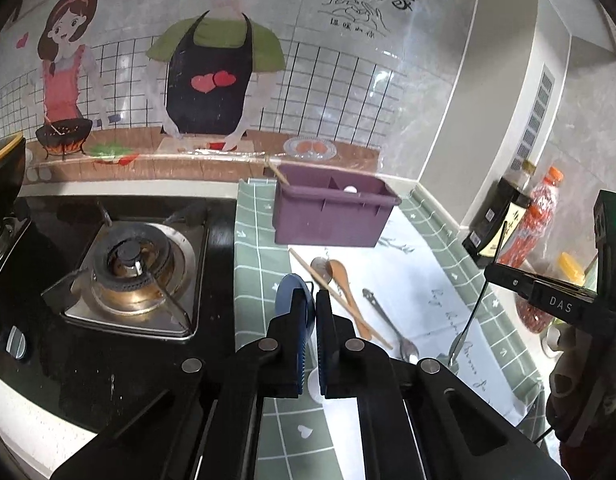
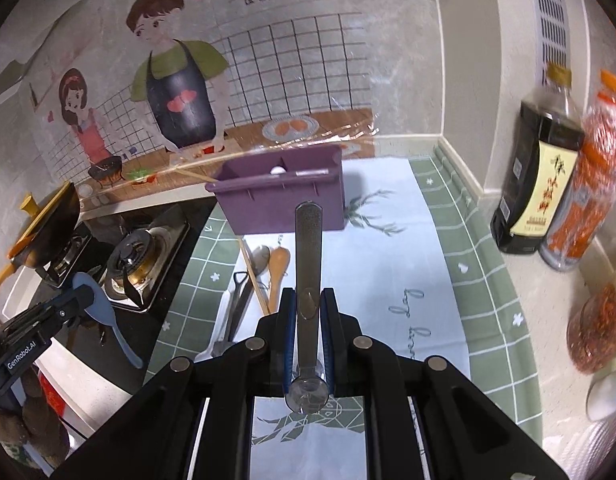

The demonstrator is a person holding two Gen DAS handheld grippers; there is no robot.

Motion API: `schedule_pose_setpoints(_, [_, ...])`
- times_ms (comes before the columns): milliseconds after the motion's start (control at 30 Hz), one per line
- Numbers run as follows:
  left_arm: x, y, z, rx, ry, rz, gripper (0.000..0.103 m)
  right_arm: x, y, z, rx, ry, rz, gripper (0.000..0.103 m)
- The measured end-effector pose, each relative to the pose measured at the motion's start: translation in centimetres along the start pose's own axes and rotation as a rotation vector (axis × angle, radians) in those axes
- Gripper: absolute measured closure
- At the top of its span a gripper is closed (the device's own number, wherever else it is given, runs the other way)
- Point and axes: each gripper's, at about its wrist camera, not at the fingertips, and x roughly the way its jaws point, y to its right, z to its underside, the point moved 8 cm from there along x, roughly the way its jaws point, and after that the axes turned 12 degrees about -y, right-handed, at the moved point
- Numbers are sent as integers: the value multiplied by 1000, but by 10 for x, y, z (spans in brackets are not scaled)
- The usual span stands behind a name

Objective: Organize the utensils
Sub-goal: 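Carry both spoons over the purple holder and release them inside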

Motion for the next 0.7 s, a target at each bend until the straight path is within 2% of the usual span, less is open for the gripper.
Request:
schedule_pose_setpoints(233, [-1, 2, -15, -12, 16, 9, 99, -6, -4, -17, -27, 23, 3, 91])
schedule_pose_setpoints(333, [-5, 7, -30, -11, 15, 36, 99, -13, -6, -30, -45, 35, -5, 91])
schedule_pose_setpoints(433, [-25, 18, -68, 18, 70, 57, 99, -37, -15, -61, -103, 98, 13, 91])
schedule_pose_setpoints(633, [-69, 44, -170, 38, 180, 175, 99, -95, -35, -138, -195, 258, 32, 91])
schedule_pose_setpoints(700, [-79, 53, -201, 51, 223, 188, 99, -107, -37, -164, -213, 307, 53, 91])
